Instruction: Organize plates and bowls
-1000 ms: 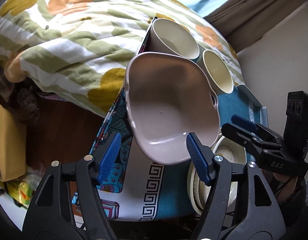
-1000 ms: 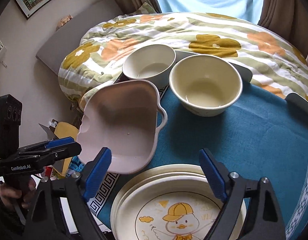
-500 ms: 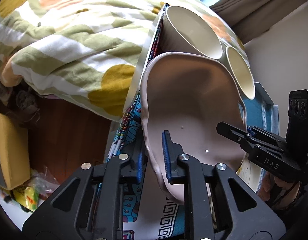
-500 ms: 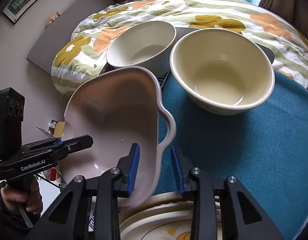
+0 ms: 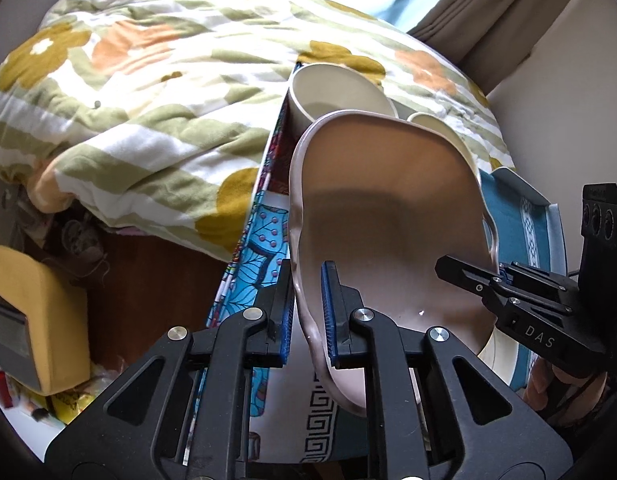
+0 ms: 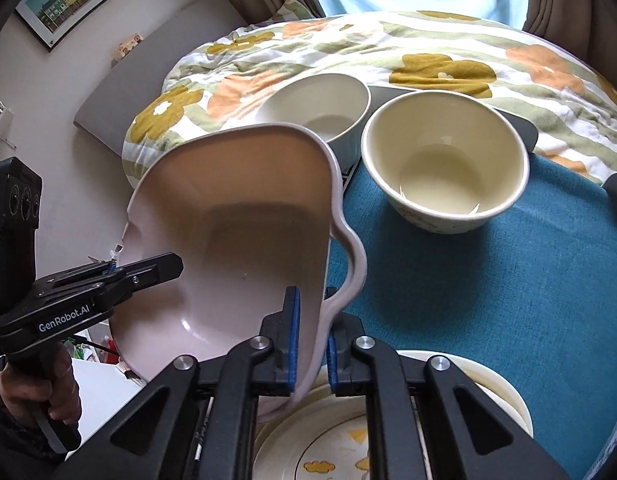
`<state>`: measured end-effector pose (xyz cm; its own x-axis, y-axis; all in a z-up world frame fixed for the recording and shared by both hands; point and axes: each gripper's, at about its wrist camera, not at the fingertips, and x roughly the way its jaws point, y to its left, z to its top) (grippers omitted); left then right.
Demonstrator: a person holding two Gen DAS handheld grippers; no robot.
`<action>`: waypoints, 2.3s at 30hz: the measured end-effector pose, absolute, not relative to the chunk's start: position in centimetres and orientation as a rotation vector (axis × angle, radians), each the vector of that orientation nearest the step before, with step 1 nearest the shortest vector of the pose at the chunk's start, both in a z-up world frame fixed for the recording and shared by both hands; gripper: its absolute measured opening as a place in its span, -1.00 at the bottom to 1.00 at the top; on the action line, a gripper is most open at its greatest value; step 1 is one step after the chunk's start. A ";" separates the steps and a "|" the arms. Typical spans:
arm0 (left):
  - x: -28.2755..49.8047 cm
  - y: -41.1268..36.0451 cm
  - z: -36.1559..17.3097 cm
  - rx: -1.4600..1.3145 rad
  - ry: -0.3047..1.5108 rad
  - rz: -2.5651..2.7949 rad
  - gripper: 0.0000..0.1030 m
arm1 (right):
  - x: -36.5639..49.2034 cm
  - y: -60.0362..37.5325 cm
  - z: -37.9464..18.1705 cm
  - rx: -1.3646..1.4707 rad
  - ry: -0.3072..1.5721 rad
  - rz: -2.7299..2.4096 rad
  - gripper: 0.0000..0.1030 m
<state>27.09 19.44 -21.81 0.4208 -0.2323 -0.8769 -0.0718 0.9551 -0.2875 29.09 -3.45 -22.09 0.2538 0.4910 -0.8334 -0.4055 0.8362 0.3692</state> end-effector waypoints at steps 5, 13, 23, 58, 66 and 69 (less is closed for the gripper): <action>24.4 14.8 -17.6 -0.267 1.075 -0.107 -0.78 | 26.6 -7.8 -18.4 0.100 1.085 0.623 -0.80; 19.5 4.0 -12.6 -0.237 0.999 -0.156 -0.78 | 22.0 -17.5 -13.2 0.111 0.979 0.585 -0.80; 17.2 -9.8 -12.6 -0.201 0.995 -0.284 -0.78 | 17.5 -30.7 -11.9 0.144 0.936 0.444 -0.80; 21.2 -23.3 -27.3 -0.032 1.233 -0.408 -0.78 | 17.3 -42.7 -25.9 0.307 1.149 0.230 -0.80; 21.3 -23.3 -26.7 -0.006 1.182 -0.359 0.67 | 17.2 -42.9 -25.8 0.351 1.127 0.226 -0.11; 21.2 -23.4 -26.3 0.022 1.173 -0.359 0.67 | 17.0 -43.0 -25.5 0.368 1.113 0.230 0.18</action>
